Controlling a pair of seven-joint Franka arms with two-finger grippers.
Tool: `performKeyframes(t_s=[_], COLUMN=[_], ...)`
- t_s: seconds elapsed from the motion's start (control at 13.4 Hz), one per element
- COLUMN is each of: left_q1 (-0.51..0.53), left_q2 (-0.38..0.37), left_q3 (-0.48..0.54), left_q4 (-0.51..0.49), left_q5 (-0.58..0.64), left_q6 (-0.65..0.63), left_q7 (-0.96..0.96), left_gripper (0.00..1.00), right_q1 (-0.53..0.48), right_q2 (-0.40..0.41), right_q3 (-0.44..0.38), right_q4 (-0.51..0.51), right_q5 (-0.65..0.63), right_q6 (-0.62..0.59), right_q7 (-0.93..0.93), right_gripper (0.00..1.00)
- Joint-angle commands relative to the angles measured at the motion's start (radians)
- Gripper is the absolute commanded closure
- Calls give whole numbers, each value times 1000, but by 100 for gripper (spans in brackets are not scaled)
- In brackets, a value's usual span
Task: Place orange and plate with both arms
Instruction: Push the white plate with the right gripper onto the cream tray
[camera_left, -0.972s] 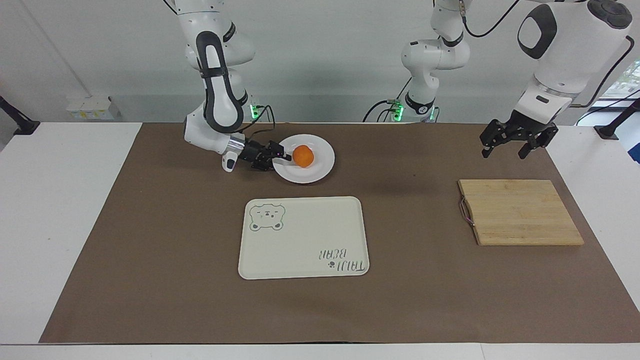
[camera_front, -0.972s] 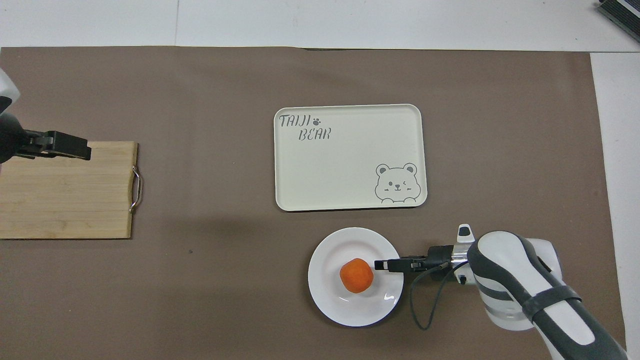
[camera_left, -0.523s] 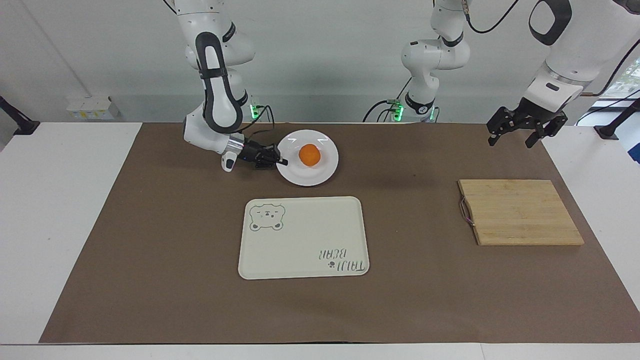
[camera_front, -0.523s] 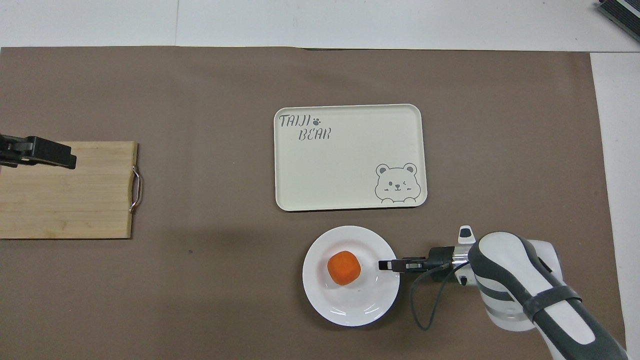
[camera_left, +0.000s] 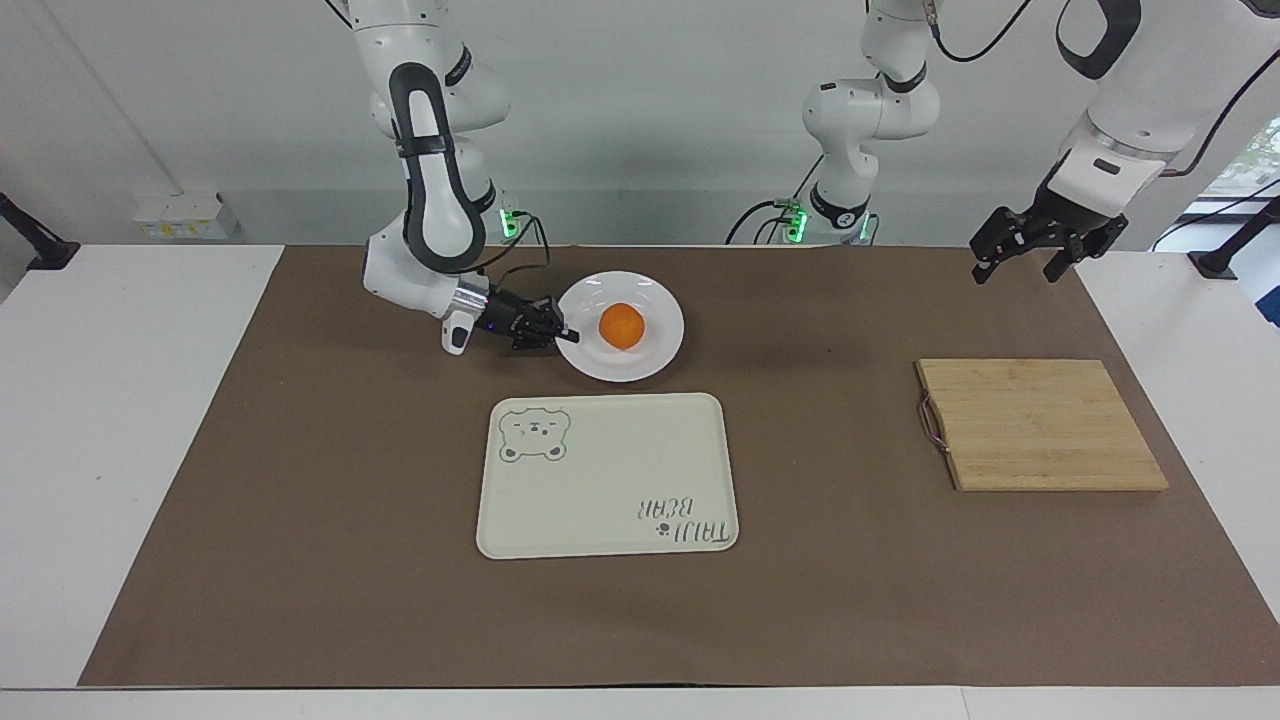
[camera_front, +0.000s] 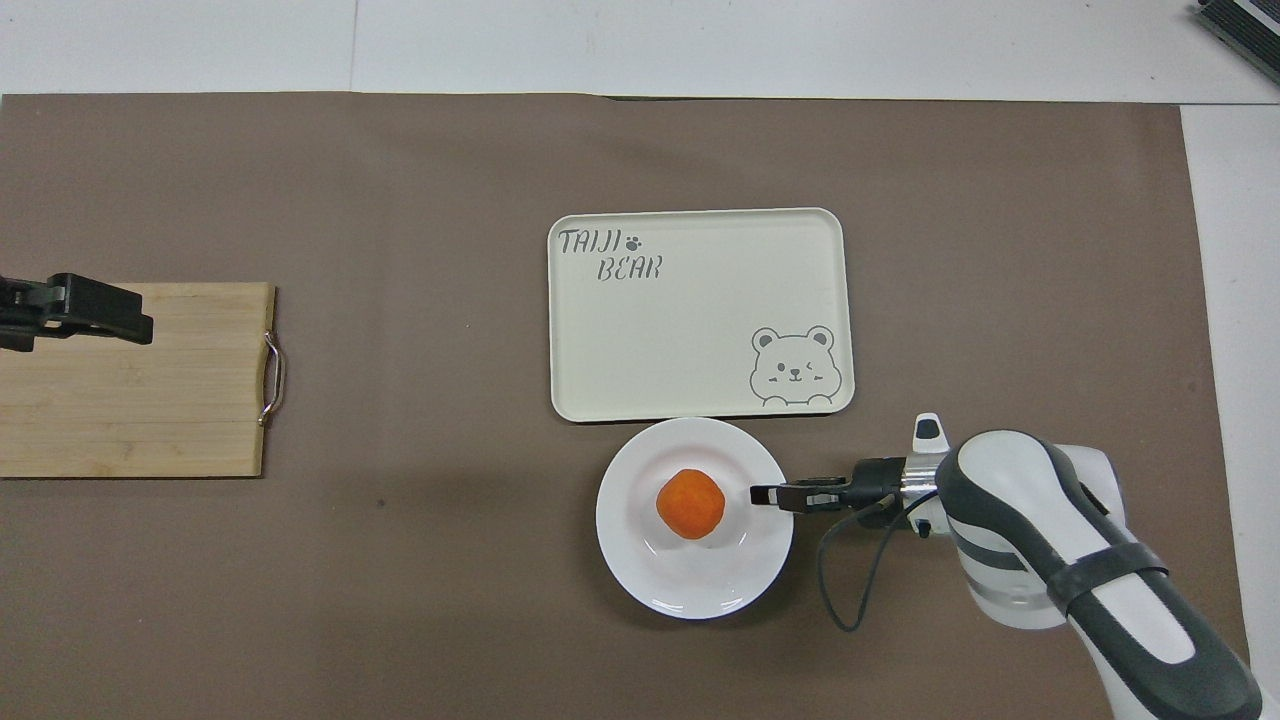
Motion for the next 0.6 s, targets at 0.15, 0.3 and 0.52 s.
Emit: performKeyframes(t_s=[0.15,0.3,0.52], left_q1=[-12,-10,5], left_q2=[-12,-12,-12], left_q3=[-7,-9,-6], left_q4=[-16,-15,-15], left_q5=[52,50,49], left_q6=[-13,-13,-16], left_q7=[-21,-28,-27], left_gripper=[0,0,0], right_q1=[-18,-22,-36], right_q2=[66,87,158], right_q3=[1,1,-1], right_q4=[96,137,269], right_q5=[54,54,40], right_q6=[-40,-42,-65], right_q7=[-68,-43,76], right_gripper=[100,100,100])
